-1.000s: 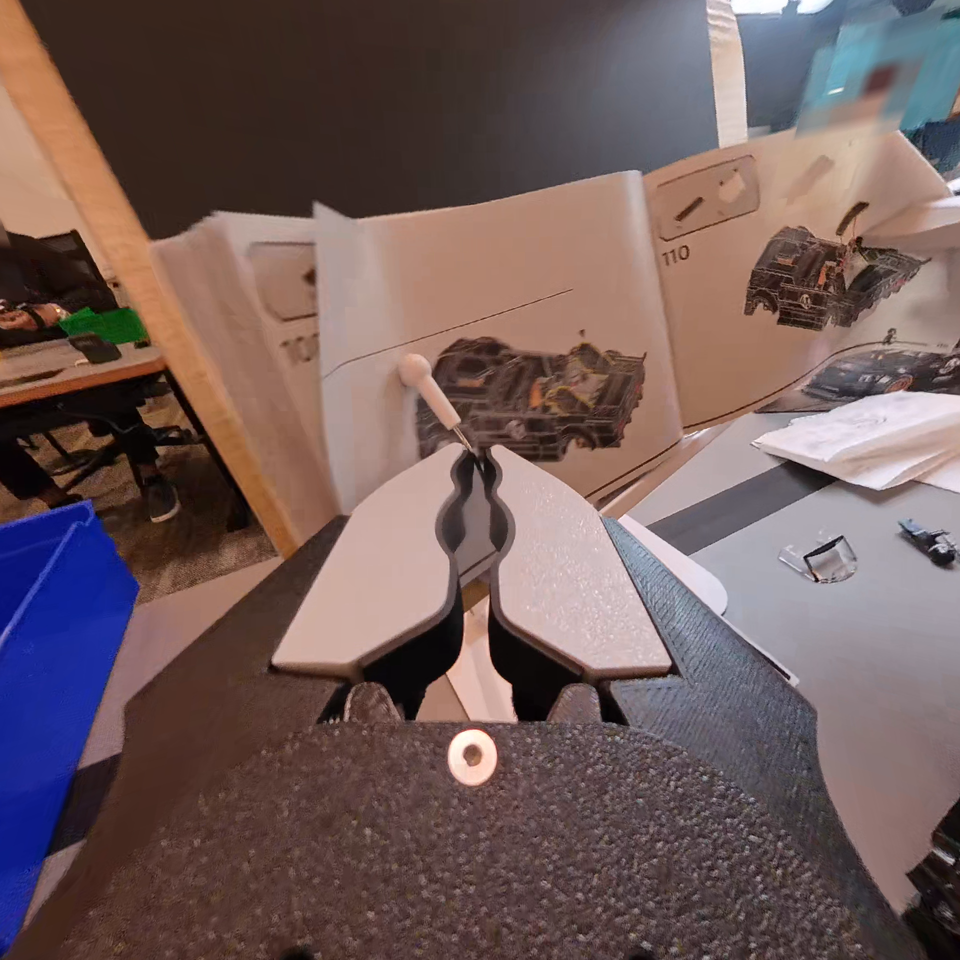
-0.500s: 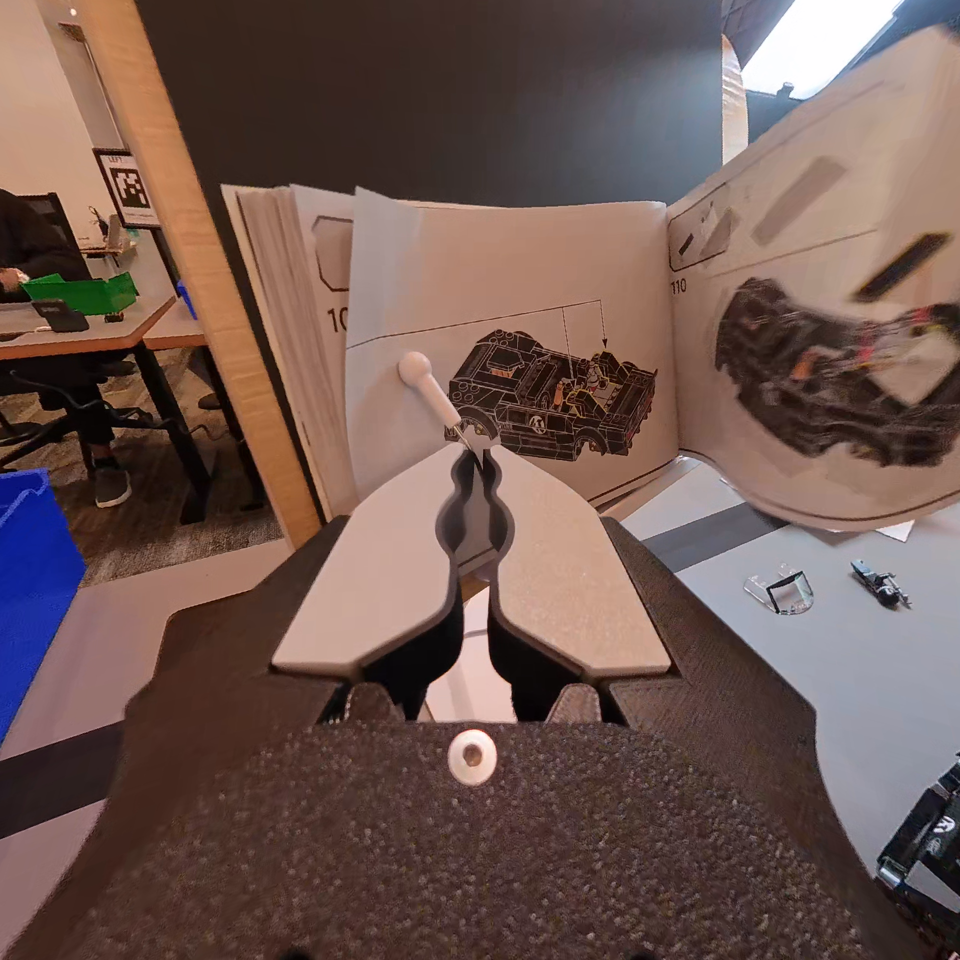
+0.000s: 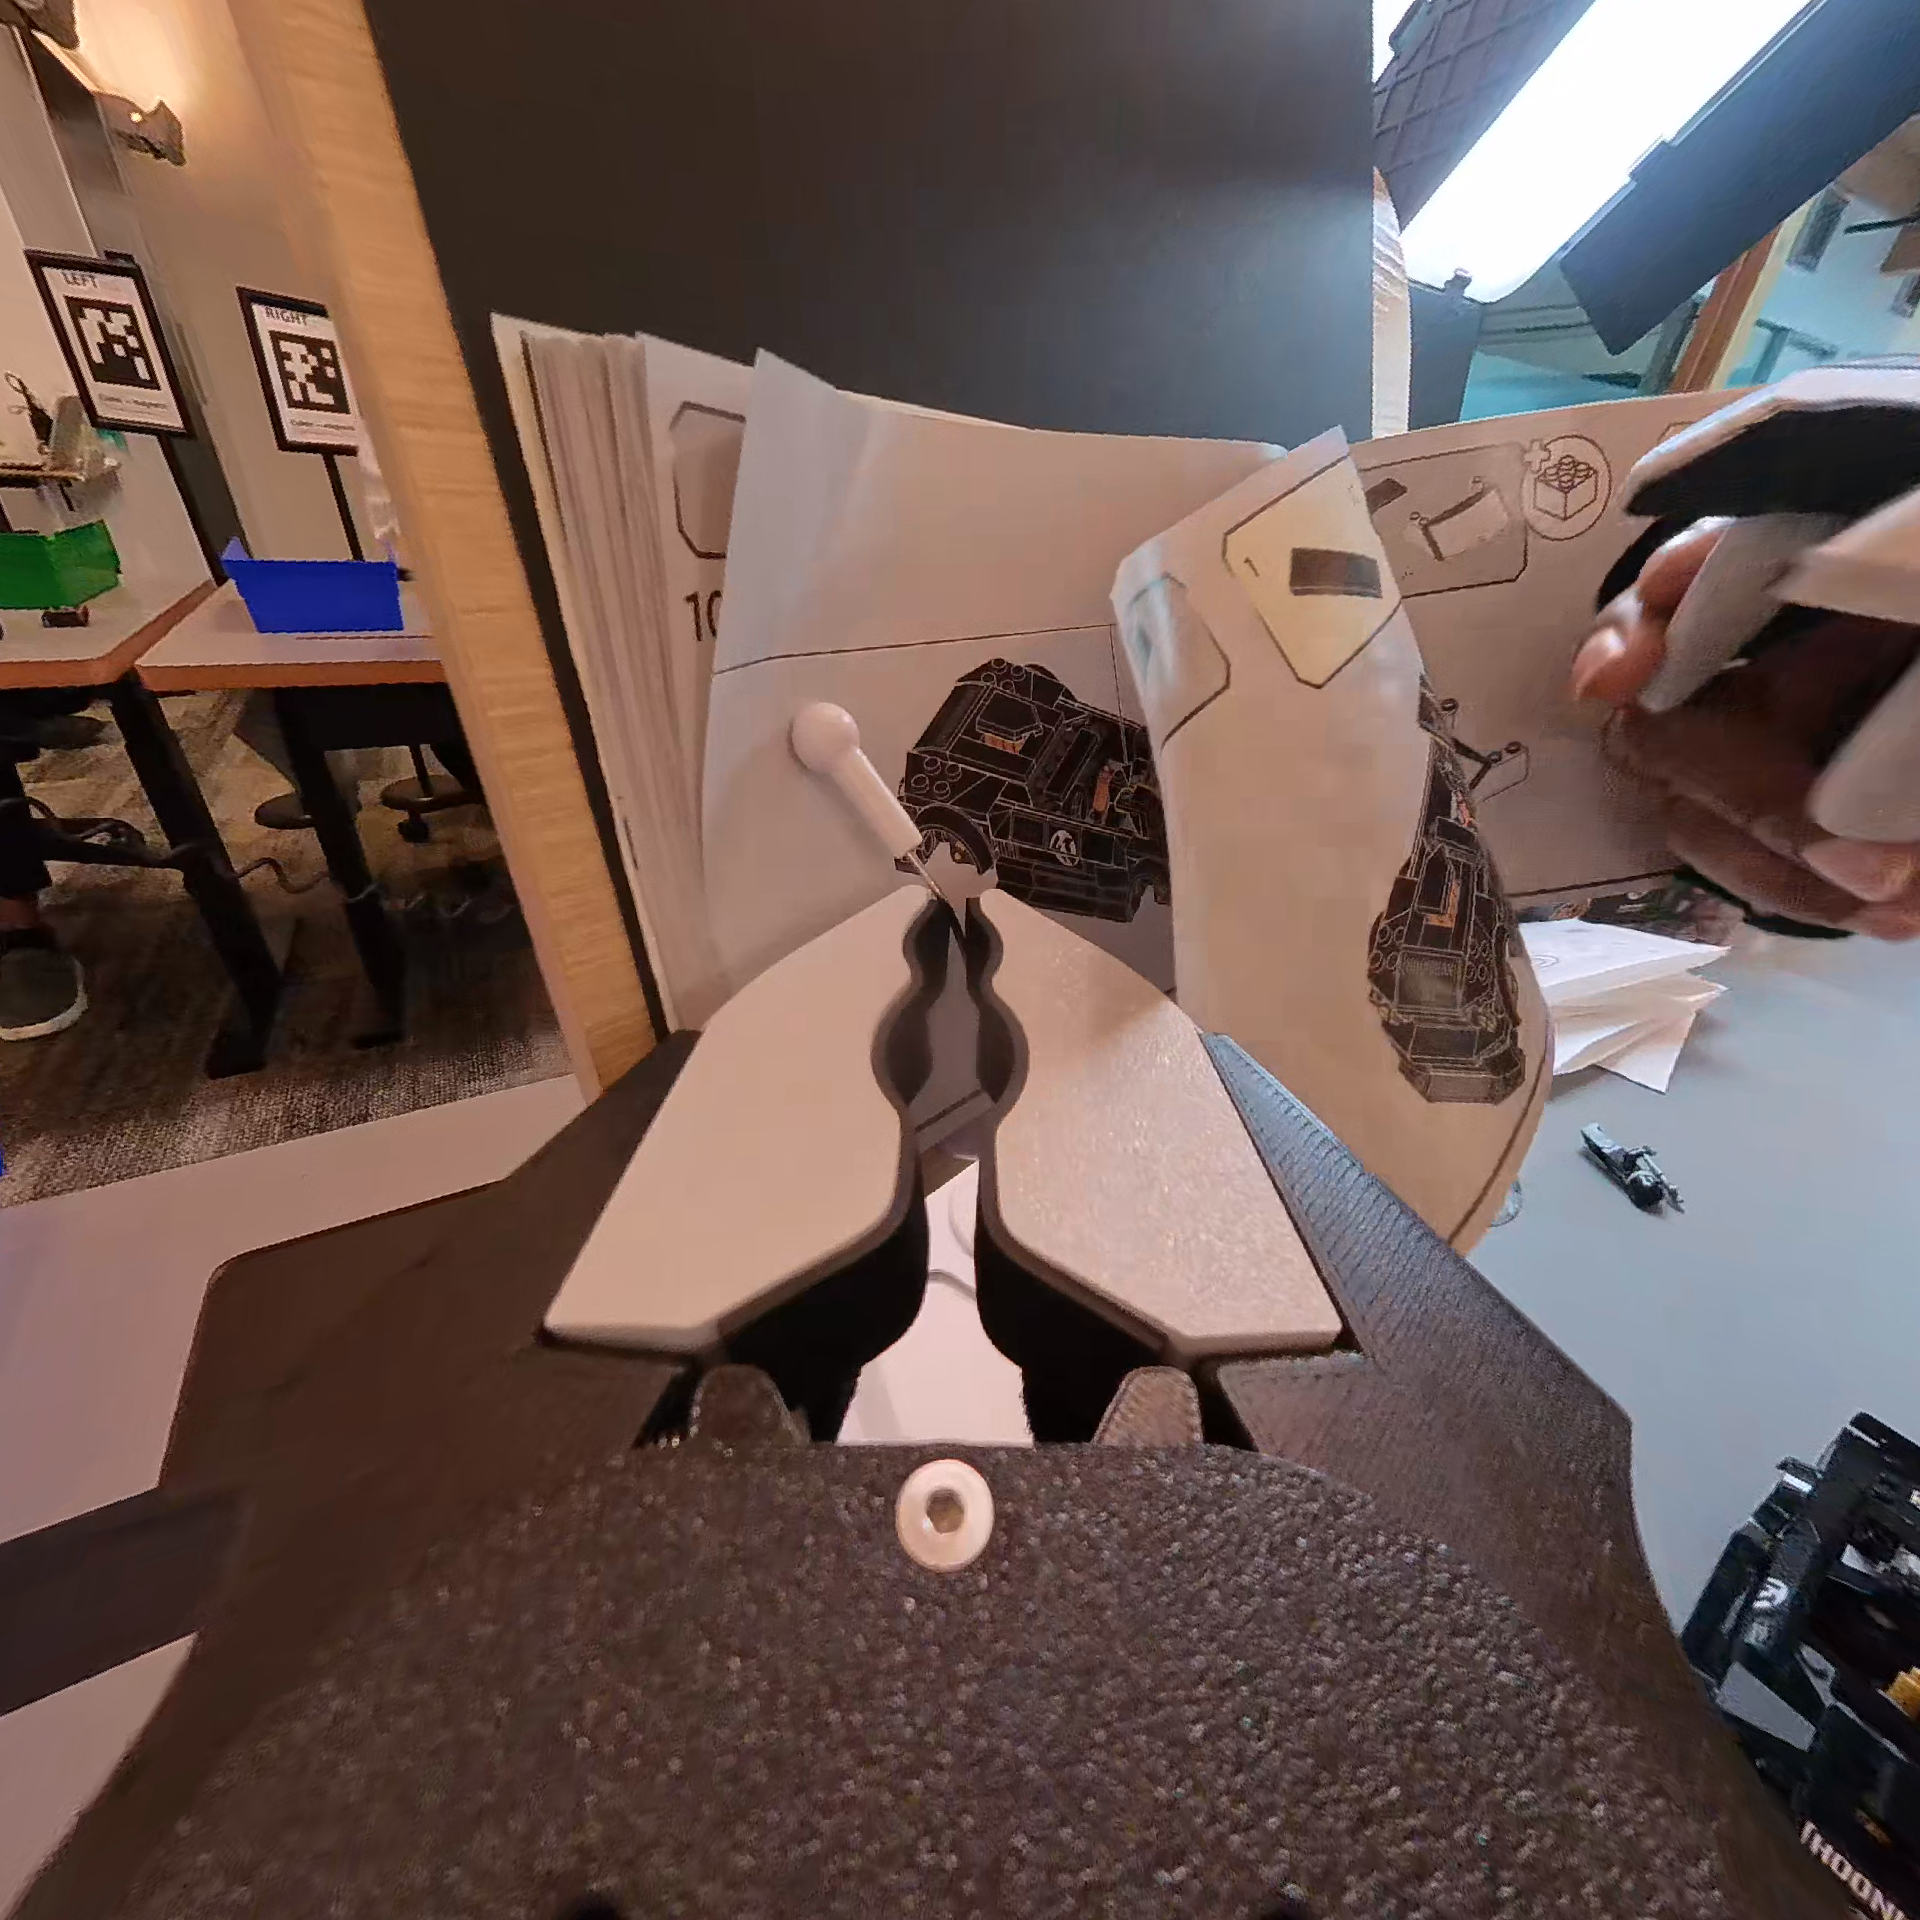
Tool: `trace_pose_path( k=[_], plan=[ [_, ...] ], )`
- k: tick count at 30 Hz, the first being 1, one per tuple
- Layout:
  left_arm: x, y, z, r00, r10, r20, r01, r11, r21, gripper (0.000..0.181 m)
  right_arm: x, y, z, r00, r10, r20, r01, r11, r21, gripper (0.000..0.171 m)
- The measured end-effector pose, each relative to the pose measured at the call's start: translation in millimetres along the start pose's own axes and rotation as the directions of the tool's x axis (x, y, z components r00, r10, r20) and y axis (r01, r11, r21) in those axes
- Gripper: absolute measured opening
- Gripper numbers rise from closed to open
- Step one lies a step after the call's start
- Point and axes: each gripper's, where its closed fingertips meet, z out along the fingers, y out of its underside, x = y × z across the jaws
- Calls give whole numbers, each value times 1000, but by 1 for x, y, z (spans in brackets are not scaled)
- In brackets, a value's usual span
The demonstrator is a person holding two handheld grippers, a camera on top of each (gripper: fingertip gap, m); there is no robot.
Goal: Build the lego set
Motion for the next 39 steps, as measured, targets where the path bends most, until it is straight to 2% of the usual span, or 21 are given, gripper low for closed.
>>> trace_pose_path(
  k=[2,4,7,10,13,16,20,25,27,29,32,36,39],
  plan=[
    [0,0,0,1000,-15,-4,16,1000,5,4,30,15,-22,964,-136,-230,116,988,-98,17],
    [1,0,0,999,-32,-8,32,999,15,4,49,39,-34,896,-289,-336,202,941,-270,11],
    [1,-1,0,997,-78,-20,78,996,37,3,49,72,-19,846,-452,-283,297,841,-453,11],
    [0,0,-3,988,-152,-42,154,986,57,2,36,73,11,785,-584,-208,436,759,-484,11],
    [-3,2,-9,952,-285,-112,295,952,87,2,28,69,37,765,-626,-155,482,715,-507,12],
    [-8,7,-16,846,-490,-210,519,847,115,1,30,69,54,754,-639,-152,475,690,-545,14],
    [-14,17,-27,657,-684,-316,748,645,159,1,32,71,67,750,-643,-154,465,678,-569,14],
    [-15,32,-37,532,-772,-349,847,487,214,1,35,67,73,780,-586,-219,403,738,-542,11],
    [-13,35,-40,516,-783,-349,856,455,246,1,35,67,75,791,-563,-239,375,756,-536,9],
    [-9,34,-43,555,-771,-311,828,479,290,1,34,67,76,793,-557,-248,362,758,-543,11],
    [-3,27,-44,679,-716,-162,722,613,321,1,33,68,79,805,-530,-267,323,769,-552,13],
    [4,18,-41,761,-649,-28,622,716,318,1,26,65,86,832,-484,-272,284,793,-539,15],
    [17,4,-27,956,-286,71,271,947,171,1,21,64,87,858,-444,-258,263,811,-522,16]
  ],
)
